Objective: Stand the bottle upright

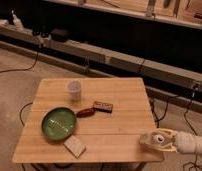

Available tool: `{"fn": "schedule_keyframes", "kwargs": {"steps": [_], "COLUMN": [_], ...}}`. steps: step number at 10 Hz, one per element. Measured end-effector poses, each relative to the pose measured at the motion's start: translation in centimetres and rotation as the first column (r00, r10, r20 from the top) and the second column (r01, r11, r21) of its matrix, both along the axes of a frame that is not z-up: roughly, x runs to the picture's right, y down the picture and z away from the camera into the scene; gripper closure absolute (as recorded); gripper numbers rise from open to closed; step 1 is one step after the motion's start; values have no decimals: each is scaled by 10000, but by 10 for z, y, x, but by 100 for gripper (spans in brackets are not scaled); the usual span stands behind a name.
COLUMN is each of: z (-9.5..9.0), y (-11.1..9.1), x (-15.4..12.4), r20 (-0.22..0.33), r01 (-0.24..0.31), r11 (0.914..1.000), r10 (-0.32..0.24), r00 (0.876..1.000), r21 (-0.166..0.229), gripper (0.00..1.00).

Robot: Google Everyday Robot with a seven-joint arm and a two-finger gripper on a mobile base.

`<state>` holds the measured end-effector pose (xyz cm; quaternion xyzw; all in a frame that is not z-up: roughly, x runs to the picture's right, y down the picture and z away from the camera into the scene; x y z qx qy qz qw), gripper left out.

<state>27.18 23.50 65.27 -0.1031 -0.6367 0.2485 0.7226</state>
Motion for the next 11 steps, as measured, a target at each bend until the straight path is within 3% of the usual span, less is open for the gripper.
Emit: {"fn": "schedule_keyframes", "kwargs": {"steps": [3,5,8,11], "z": [8,8,7,6], "y": [-2,0,1,-2], "x": [-1,-5,-12,-12], "r20": [667,1058,963,818], "r01": [-340,-167,562,881], "r11": [9984,9956,9845,9713], "r10": [370,265,-405,-715], "r00": [9971,9940,9945,9941], "r21": [-450,-924,-1660,-2211], "gripper": [65,65,65,65]}}
